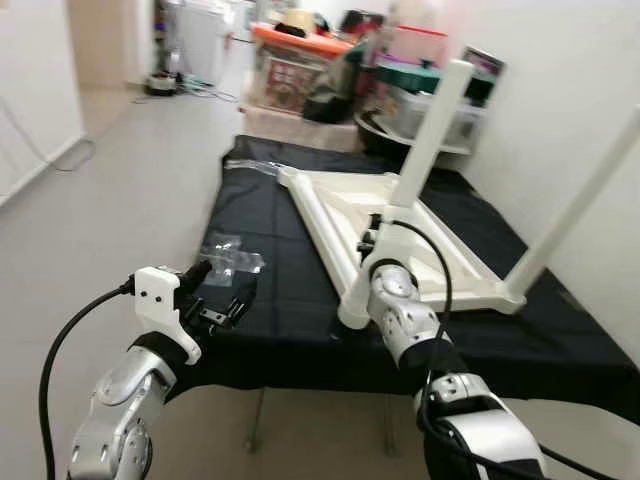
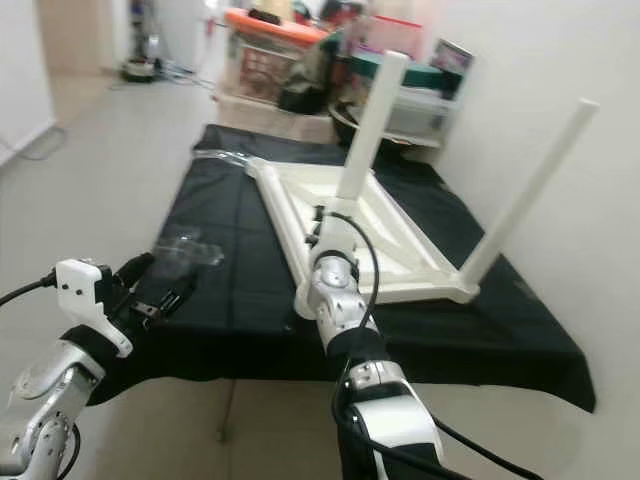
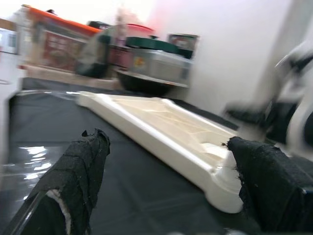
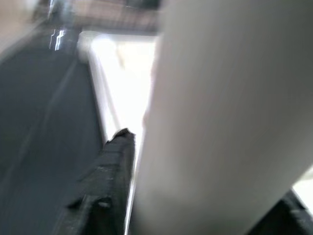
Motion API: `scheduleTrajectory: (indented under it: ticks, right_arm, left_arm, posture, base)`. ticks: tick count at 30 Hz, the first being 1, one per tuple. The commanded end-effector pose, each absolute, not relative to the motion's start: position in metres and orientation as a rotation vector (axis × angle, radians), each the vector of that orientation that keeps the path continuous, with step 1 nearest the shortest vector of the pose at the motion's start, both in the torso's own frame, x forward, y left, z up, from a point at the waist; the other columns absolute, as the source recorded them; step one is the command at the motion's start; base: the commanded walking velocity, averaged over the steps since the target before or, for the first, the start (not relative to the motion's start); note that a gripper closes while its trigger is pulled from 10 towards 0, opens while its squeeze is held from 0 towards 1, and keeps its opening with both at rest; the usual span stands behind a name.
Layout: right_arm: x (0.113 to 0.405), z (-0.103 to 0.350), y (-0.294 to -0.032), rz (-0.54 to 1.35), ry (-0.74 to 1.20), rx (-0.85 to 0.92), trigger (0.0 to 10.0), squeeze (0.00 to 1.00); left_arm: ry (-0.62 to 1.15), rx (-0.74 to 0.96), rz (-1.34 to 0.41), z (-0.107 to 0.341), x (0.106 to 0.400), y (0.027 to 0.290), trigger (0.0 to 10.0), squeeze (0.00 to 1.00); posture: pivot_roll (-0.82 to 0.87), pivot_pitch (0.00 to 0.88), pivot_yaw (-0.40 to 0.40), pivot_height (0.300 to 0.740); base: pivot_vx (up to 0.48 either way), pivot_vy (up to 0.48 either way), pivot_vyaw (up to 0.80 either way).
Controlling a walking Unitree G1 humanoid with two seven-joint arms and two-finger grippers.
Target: Building children table
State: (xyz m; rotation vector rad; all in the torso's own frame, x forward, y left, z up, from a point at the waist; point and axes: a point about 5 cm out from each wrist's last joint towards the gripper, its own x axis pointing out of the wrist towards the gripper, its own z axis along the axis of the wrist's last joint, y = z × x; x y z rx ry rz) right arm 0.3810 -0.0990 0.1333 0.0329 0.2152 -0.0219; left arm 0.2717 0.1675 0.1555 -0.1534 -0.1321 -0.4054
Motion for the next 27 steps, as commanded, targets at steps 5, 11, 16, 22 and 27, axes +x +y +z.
scheduleTrajectory:
  ticks: [5,11,16,22,27]
  right_arm:
    - [0.386,0.149,-0.104,0.165,0.145,0.028,10.0,0.00]
    - [0.382,0.182,-0.099,0.648,-0.044,0.000,10.0,0.00]
    - [0.376,0.176,-0.092,0.901,-0.024,-0.061,4.4,0.00]
    - [0.390,0.170,-0.089,0.637,0.024,-0.107,0.0,0.00]
    - [0.401,0.158,-0.116,0.185,0.169,-0.088,0.0,0.00]
  left_arm:
    - [-0.131,-0.156,-0.408,0.156,0.271,0.166,10.0,0.00]
    - [-0.133,-0.161,-0.416,0.155,0.272,0.166,10.0,0.00]
    - [-0.135,-0.164,-0.417,0.155,0.272,0.165,10.0,0.00]
    - [-0.136,-0.166,-0.410,0.154,0.270,0.165,10.0,0.00]
    - [-0.136,-0.168,-0.409,0.154,0.269,0.165,10.0,0.00]
  posture:
    - [0.17,0.000,-0.211,0.740]
    - [0.17,0.000,-0.206,0.740]
    - [0.18,0.000,-0.220,0.740]
    - [0.20,0.000,-0.233,0.740]
    - [0.20,0.000,-0.232,0.740]
  base:
    - [0.000,0.000,0.00]
    - [0.000,0.000,0.00]
    - [0.000,0.000,0.00]
    - [0.000,0.000,0.00]
    - [0.000,0.000,0.00]
